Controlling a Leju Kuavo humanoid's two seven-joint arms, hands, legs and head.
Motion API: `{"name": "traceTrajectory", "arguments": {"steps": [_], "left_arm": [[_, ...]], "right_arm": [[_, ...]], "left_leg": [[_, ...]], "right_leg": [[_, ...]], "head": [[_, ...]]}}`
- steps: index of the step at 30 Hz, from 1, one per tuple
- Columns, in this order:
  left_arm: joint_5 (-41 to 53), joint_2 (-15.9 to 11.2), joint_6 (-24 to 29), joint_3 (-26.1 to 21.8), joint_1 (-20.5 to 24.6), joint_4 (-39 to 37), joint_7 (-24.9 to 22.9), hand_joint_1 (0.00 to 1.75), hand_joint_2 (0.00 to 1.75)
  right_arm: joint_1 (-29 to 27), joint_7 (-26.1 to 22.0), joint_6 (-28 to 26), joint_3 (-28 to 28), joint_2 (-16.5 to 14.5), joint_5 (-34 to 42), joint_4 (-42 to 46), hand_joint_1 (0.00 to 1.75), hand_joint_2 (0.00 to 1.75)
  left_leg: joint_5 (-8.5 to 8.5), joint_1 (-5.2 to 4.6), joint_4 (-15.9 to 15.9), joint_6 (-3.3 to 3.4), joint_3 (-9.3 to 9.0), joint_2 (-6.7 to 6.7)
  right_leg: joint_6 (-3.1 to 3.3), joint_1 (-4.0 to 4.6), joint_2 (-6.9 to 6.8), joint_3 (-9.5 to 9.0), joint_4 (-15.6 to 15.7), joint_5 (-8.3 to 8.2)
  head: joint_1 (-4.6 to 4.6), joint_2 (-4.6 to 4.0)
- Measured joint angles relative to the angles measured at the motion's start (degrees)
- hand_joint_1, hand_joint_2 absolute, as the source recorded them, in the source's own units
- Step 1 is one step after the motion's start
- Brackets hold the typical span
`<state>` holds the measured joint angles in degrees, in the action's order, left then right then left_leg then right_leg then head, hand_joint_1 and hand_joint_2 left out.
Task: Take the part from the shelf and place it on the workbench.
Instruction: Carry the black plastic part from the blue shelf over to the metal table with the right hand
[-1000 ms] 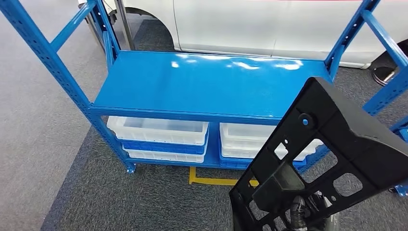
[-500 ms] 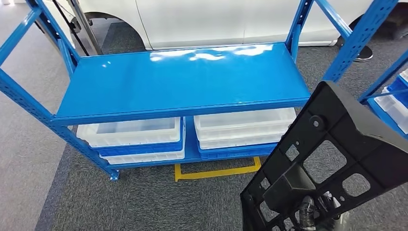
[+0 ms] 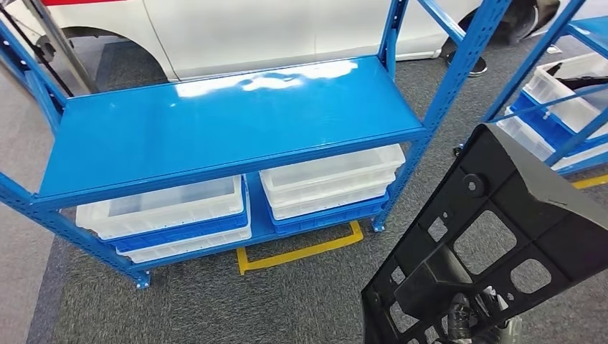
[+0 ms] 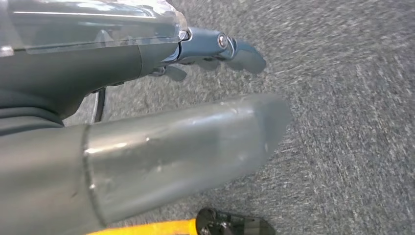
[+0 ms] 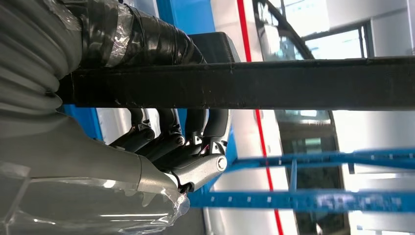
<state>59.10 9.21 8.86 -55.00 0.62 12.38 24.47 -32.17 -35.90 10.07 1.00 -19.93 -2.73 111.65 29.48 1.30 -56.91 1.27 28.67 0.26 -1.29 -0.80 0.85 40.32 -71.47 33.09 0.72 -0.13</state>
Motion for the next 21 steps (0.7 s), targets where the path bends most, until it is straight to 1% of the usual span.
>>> {"name": "traceTrajectory", "arguments": {"steps": [1,2,3,4,5,6,7,8,9,10,11,12,13,14,15,16,17,18,19,20,21], "left_arm": [[0.1,0.0,0.0,-0.1,-0.1,0.0,0.0,0.00,0.00],[0.2,0.0,0.0,-0.3,0.0,0.0,0.0,0.00,0.00],[0.3,0.0,0.0,-0.5,0.0,0.0,0.0,0.00,0.00],[0.4,0.0,0.0,-0.6,0.1,0.0,0.0,0.00,0.00],[0.6,0.0,0.0,-0.7,0.2,0.0,0.0,0.00,0.00],[0.6,0.0,0.0,-0.8,0.3,0.0,0.0,0.00,0.00],[0.7,0.0,-0.1,-0.8,0.3,0.0,0.0,0.00,0.00],[0.8,0.0,-0.1,-0.9,0.4,0.0,-0.1,0.00,0.00],[0.8,0.0,-0.1,-0.9,0.5,0.0,-0.1,0.00,0.00],[0.9,0.0,-0.1,-0.9,0.6,0.1,-0.2,0.00,0.00],[0.9,0.0,-0.1,-0.9,0.7,0.1,-0.2,0.00,0.00],[0.9,0.0,-0.1,-1.0,0.7,0.2,-0.3,0.00,0.00],[0.9,0.0,0.0,-1.0,0.7,0.3,-0.3,0.00,0.00],[0.9,0.0,0.0,-1.1,0.6,0.3,-0.3,0.00,0.00],[0.9,0.0,0.0,-1.1,0.6,0.3,-0.4,0.00,0.00],[0.9,0.0,0.0,-1.2,0.5,0.3,-0.4,0.00,0.00],[1.0,0.0,0.0,-1.2,0.4,0.3,-0.5,0.00,0.00],[1.0,0.0,0.0,-1.3,0.4,0.3,-0.5,0.00,0.00],[1.2,0.0,0.0,-1.4,0.4,0.3,-0.6,0.00,0.00],[1.3,0.0,0.0,-1.6,0.4,0.4,-0.6,0.00,0.00],[1.5,0.0,0.0,-1.8,0.4,0.4,-0.6,0.00,0.00]], "right_arm": [[0.0,0.1,0.0,0.0,0.0,-0.1,0.0,1.75,1.75],[0.0,0.1,0.0,0.1,0.0,-0.1,-0.1,1.75,1.75],[0.0,0.2,0.0,0.1,0.0,-0.1,-0.1,1.75,1.75],[0.0,0.3,-0.1,0.1,0.0,-0.1,-0.1,1.75,1.75],[0.0,0.3,-0.1,0.1,0.0,-0.2,-0.2,1.75,1.75],[0.0,0.4,-0.1,0.1,0.0,-0.2,-0.2,1.75,1.75],[0.0,0.4,-0.2,0.1,0.0,-0.2,-0.2,1.75,1.75],[0.0,0.4,-0.2,0.1,0.0,-0.2,-0.2,1.75,1.75],[0.0,0.5,-0.2,0.1,0.0,-0.2,-0.2,1.75,1.75],[0.0,0.5,-0.3,0.1,0.0,-0.2,-0.2,1.75,1.75],[0.1,0.6,-0.3,0.1,-0.1,-0.2,-0.2,1.75,1.75],[0.1,0.7,-0.4,0.1,-0.1,-0.2,-0.2,1.75,1.75],[0.2,0.7,-0.5,0.1,-0.2,-0.2,-0.2,1.75,1.75],[0.4,0.8,-0.6,0.1,-0.3,-0.2,-0.2,1.75,1.75],[0.5,0.9,-0.6,0.1,-0.3,-0.2,-0.3,1.75,1.75],[0.5,0.9,-0.7,0.1,-0.3,-0.2,-0.3,1.75,1.75],[0.5,1.0,-0.8,0.1,-0.3,-0.2,-0.4,1.75,1.75],[0.5,1.1,-0.9,0.1,-0.3,-0.2,-0.5,1.75,1.75],[0.5,1.3,-0.9,0.1,-0.3,-0.2,-0.5,1.75,1.75],[0.5,1.3,-0.9,0.1,-0.3,-0.2,-0.5,1.75,1.75],[0.6,1.4,-1.0,0.1,-0.3,-0.3,-0.5,1.75,1.75]], "left_leg": [[0.01,-0.05,0.0,-0.01,0.03,0.89],[0.05,-0.07,-0.1,-0.06,0.02,1.76],[0.11,-0.07,-0.1,-0.14,-0.04,2.54],[0.21,-0.07,-0.1,-0.27,-0.18,3.22],[0.33,-0.09,-0.1,-0.44,-0.34,3.80],[0.49,-0.22,-0.2,-0.68,-0.48,4.31],[0.60,-0.35,-0.2,-0.95,-0.57,4.77],[0.67,-0.48,-0.3,-1.24,-0.62,5.22],[0.71,-0.60,-0.3,-1.54,-0.68,5.72],[0.84,-0.54,-0.2,-1.85,-0.72,5.94],[1.27,-0.44,-0.5,-2.13,-0.67,5.31],[2.33,-0.32,-1.7,-2.35,-0.20,4.10],[3.99,-0.21,-4.1,-2.50,0.80,2.55],[5.99,-0.16,-7.7,-2.56,2.35,1.12],[7.88,-0.14,-11.7,-2.60,4.19,0.42],[8.95,-0.14,-15.0,-2.63,5.73,0.18],[8.92,-0.14,-16.6,-2.63,6.54,0.10],[7.61,-0.13,-15.9,-2.59,6.29,0.02],[5.41,-0.08,-12.9,-2.51,5.08,-0.31],[3.24,0.04,-9.1,-2.41,3.45,-1.44],[1.66,0.19,-5.4,-2.32,1.98,-3.00]], "right_leg": [[-0.20,-0.12,-0.31,0.96,-2.5,0.89],[-0.35,-0.24,-0.52,1.03,-3.2,0.74],[-0.41,-0.34,-0.80,-0.04,-1.8,-0.44],[-0.36,-0.41,-1.35,-2.12,1.6,-2.26],[-0.17,-0.33,-2.53,-4.45,5.7,-3.62],[0.19,-0.08,-3.66,-6.29,9.0,-4.57],[0.59,0.23,-4.46,-7.33,11.1,-4.92],[0.95,0.56,-4.86,-7.55,11.9,-4.75],[1.32,0.78,-4.41,-7.35,11.9,-4.87],[1.66,0.67,-3.79,-7.26,12.1,-5.01],[2.02,0.52,-3.27,-7.24,12.3,-5.20],[2.43,0.34,-2.74,-7.23,12.6,-5.43],[2.76,0.14,-2.23,-7.22,12.8,-5.63],[2.96,0.18,-1.71,-7.12,12.9,-5.73],[3.09,0.22,-1.07,-7.01,12.8,-5.80],[3.14,0.27,-0.38,-6.95,12.8,-5.82],[3.16,0.31,0.37,-6.94,12.7,-5.84],[3.15,0.31,1.16,-6.99,12.6,-5.83],[3.09,0.28,1.96,-7.04,12.4,-5.79],[2.97,0.22,2.71,-7.02,12.2,-5.72],[2.74,0.26,3.44,-6.81,11.8,-5.65]], "head": [[0.00,0.00],[0.00,0.00],[0.00,0.00],[0.01,0.00],[0.00,0.00],[-0.01,0.00],[-0.01,0.00],[-0.02,0.00],[-0.02,0.00],[-0.02,0.00],[-0.02,0.00],[-0.03,0.00],[-0.05,0.00],[-0.04,0.00],[-0.06,0.00],[-0.05,0.00],[-0.05,0.00],[-0.05,0.00],[-0.05,0.00],[-0.05,0.00],[-0.05,0.00]]}}
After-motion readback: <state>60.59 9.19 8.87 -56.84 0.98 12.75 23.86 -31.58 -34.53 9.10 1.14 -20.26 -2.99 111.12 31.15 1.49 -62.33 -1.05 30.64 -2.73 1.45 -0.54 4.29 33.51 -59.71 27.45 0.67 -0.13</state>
